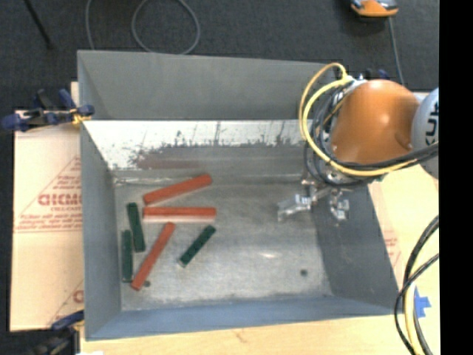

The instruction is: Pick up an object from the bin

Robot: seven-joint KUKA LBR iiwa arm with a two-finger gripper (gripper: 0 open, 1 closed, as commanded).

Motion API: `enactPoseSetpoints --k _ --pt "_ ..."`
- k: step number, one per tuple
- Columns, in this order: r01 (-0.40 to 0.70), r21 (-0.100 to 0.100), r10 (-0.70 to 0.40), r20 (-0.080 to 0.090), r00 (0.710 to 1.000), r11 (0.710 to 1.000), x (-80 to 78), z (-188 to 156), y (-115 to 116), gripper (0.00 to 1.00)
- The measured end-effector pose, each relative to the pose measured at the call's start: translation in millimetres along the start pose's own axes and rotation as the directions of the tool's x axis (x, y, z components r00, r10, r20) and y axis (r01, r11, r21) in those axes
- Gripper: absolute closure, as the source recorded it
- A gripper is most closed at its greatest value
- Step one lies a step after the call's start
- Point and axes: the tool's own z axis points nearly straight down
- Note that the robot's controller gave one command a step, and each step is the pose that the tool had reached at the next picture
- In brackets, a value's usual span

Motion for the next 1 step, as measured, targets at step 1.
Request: enactPoseSetpoints --k 1 --pt "0.227 0.008 -0.227 -0.006 0.974 0.974 6.6 -68.3 -31.3 0.0"
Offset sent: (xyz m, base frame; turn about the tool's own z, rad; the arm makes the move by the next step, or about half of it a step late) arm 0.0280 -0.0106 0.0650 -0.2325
